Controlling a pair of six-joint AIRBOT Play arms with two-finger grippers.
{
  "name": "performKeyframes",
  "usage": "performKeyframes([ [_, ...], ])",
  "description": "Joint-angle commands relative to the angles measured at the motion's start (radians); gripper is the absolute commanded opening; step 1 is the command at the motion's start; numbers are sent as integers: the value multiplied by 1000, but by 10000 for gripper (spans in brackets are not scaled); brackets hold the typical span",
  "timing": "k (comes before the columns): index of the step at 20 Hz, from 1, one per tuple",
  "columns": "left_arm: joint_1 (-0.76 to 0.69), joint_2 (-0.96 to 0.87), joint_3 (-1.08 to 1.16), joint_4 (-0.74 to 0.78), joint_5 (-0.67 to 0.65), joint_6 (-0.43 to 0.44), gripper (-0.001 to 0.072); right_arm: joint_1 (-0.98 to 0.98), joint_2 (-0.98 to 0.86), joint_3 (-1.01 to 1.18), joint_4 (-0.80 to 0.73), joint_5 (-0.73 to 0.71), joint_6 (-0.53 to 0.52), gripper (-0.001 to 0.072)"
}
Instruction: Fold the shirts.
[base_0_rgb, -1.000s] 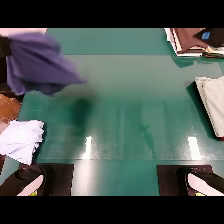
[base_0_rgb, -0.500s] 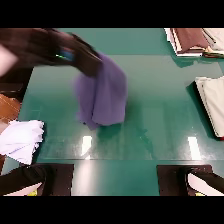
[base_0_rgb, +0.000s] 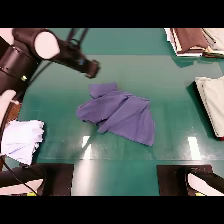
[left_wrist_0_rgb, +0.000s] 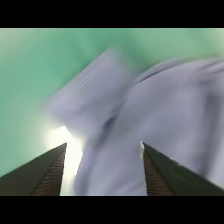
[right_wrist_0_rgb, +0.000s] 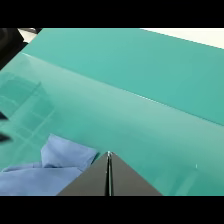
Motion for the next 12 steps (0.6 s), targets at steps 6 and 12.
performKeyframes([
  [6, 344, -8, -500, -307, -10, 81, 550, 1, 0, 1, 1, 5, 1, 18],
  [12, 343, -12, -713, -449, 177, 86, 549, 1, -12, 1, 2, 21, 1, 18],
])
